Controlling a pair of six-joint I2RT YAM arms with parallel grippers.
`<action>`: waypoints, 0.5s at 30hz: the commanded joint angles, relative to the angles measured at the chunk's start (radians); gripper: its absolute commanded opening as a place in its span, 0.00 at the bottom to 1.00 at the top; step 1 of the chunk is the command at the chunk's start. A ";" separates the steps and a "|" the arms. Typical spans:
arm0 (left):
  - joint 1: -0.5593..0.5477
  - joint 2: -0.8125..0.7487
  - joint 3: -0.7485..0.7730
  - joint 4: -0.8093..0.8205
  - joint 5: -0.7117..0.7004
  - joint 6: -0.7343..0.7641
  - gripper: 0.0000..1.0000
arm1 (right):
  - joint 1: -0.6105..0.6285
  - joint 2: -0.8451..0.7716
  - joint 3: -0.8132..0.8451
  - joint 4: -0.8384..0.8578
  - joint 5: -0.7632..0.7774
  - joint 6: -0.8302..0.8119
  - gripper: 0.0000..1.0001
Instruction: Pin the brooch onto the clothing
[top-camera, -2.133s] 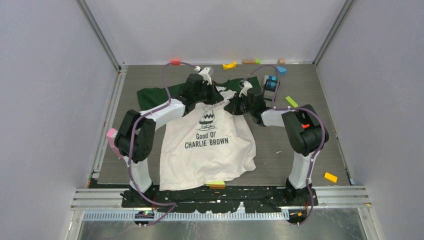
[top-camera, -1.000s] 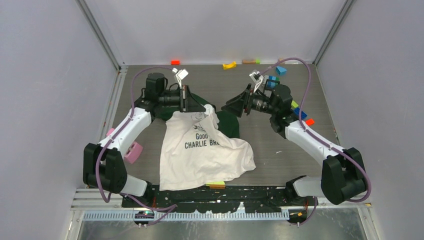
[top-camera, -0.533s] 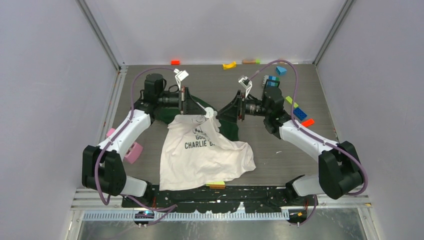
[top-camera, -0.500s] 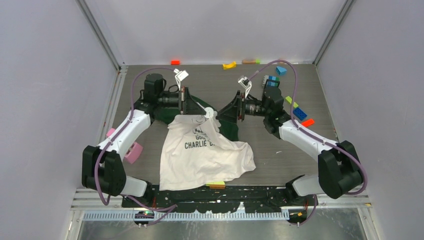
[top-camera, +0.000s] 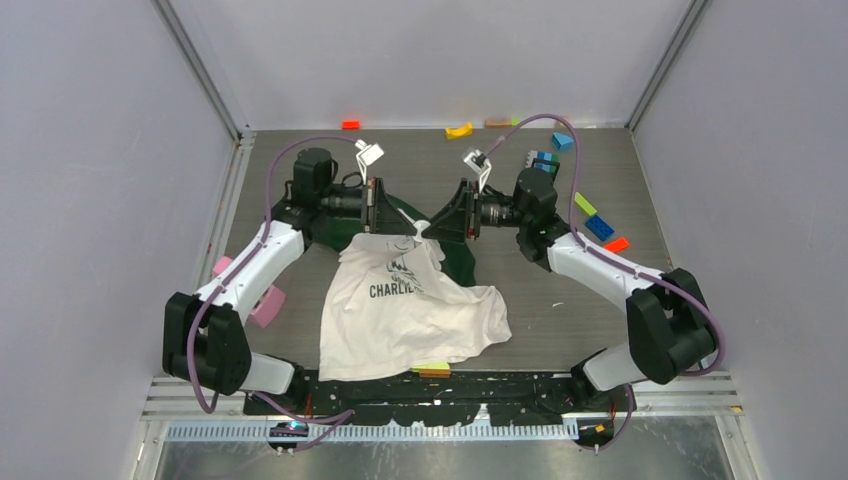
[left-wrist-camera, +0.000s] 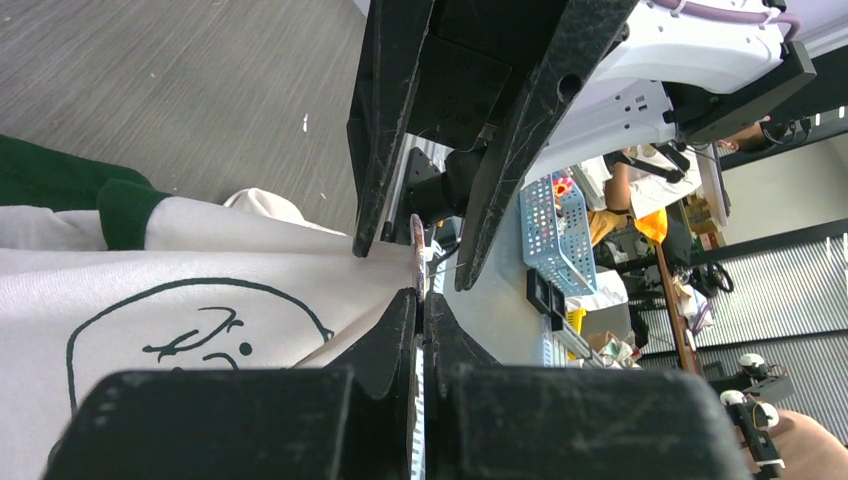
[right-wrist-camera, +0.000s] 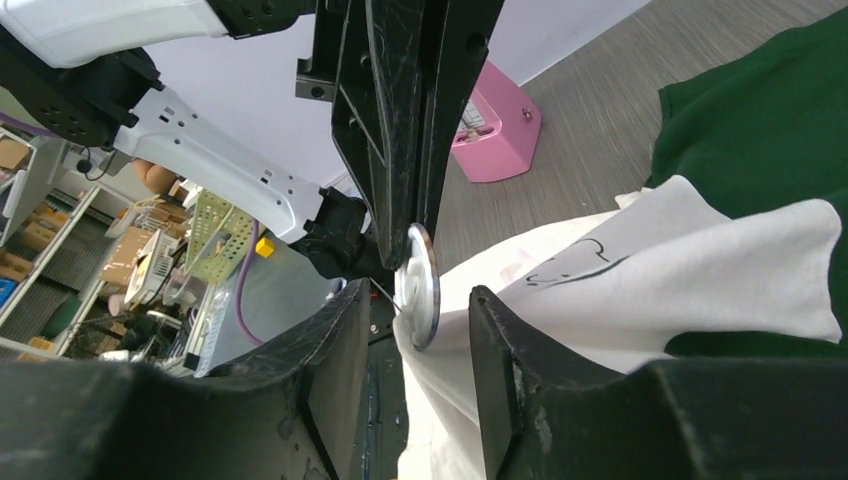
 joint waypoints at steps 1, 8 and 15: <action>-0.008 -0.045 0.011 0.031 0.055 -0.025 0.00 | 0.011 0.024 0.060 0.088 -0.033 0.032 0.45; -0.009 -0.045 0.012 0.039 0.055 -0.032 0.00 | 0.012 0.029 0.055 0.099 -0.044 0.045 0.39; -0.010 -0.046 0.014 0.051 0.064 -0.050 0.00 | 0.013 0.044 0.062 0.096 -0.052 0.053 0.39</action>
